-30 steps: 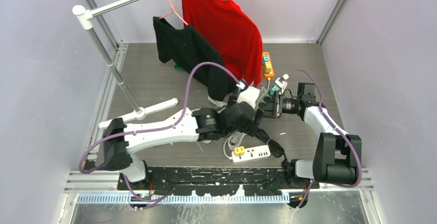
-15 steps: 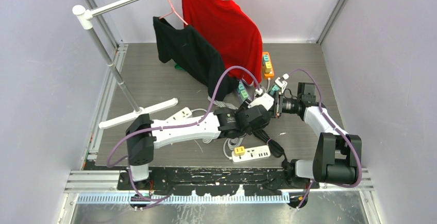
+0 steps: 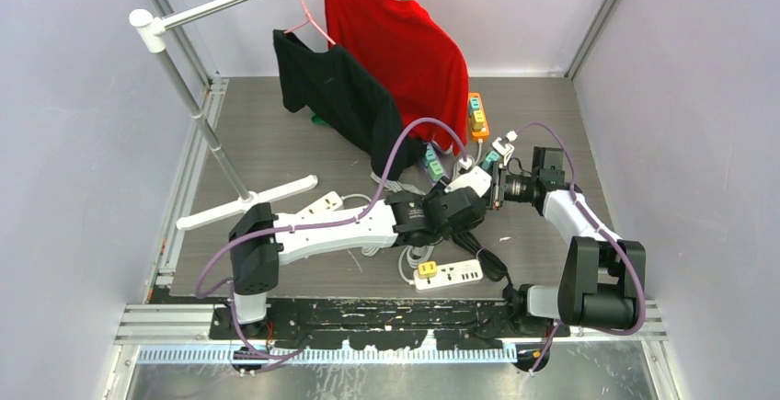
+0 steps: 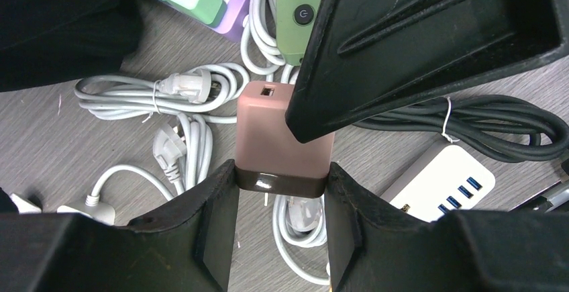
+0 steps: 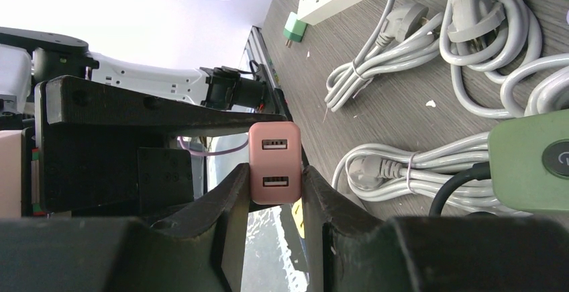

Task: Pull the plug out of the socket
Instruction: Place the plug at the center of the board.

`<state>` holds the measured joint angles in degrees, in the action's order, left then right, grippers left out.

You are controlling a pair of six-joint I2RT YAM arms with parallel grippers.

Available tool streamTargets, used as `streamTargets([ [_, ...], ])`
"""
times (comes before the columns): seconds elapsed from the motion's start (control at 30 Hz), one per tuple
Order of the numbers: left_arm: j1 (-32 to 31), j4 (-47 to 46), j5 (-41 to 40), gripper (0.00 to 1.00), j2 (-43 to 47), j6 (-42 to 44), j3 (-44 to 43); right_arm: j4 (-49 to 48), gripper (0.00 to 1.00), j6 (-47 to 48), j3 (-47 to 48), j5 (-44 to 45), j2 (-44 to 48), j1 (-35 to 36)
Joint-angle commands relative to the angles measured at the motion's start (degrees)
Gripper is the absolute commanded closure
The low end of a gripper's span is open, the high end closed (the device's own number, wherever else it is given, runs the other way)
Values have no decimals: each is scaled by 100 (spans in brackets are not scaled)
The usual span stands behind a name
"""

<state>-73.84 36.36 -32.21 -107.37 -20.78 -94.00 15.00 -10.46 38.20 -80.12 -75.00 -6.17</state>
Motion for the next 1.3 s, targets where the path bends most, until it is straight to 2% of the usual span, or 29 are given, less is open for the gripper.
streamTargets([
  [0.0,8,-386,-234,100,300,-154,132,-33,60,4,-45,-106,157,37],
  [0.2,13,-573,-320,100,726,-466,803,33,25,148,-61,-70,253,38],
  [0.37,10,-363,-308,100,1067,-934,1313,248,10,444,-26,-4,321,33],
  [0.63,10,982,-515,100,1403,-2150,2026,478,5,817,-15,166,334,-56],
  [0.87,180,2313,-1200,100,1639,-4129,2796,639,5,1046,-2,242,304,-86],
  [1.07,688,2437,-710,100,1767,-4701,3425,752,4,1187,11,273,290,-99],
  [1.27,1198,2285,-421,100,2246,-4909,4040,796,5,1247,5,279,302,-112],
])
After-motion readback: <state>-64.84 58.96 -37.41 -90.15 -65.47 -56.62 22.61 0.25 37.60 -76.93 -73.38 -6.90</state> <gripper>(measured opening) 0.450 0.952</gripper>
